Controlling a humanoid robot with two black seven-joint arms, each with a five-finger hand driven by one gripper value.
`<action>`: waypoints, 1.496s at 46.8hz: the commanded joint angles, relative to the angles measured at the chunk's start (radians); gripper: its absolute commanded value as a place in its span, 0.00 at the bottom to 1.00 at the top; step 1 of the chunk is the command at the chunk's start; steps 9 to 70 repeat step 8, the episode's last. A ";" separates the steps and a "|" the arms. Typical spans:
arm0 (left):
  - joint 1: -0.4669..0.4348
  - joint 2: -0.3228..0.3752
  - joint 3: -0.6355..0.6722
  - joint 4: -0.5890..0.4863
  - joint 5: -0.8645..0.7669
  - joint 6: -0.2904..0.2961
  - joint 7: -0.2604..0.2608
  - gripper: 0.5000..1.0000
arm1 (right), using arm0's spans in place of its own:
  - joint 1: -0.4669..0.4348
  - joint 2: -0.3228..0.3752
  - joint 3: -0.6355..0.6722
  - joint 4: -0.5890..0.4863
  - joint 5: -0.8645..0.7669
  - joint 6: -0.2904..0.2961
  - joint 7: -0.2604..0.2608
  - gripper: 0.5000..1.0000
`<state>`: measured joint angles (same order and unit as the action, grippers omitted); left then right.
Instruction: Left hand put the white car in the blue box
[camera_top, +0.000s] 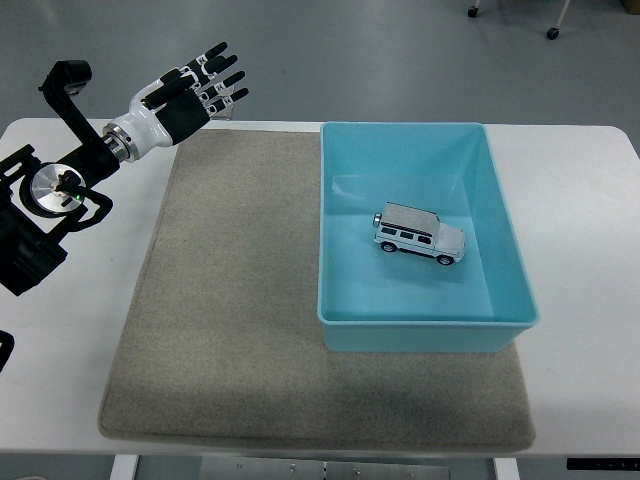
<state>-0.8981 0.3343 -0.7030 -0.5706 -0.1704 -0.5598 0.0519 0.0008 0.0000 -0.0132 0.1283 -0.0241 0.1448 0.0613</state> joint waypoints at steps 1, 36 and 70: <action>0.001 0.000 0.000 0.001 0.000 0.000 0.000 1.00 | -0.001 0.000 0.001 0.001 0.000 0.001 -0.003 0.87; 0.001 0.000 0.000 0.000 0.000 0.000 0.000 1.00 | -0.001 0.000 -0.001 0.002 0.001 -0.001 0.000 0.87; 0.001 0.000 0.000 0.000 0.000 0.000 0.000 1.00 | -0.001 0.000 -0.001 0.002 0.001 -0.001 0.000 0.87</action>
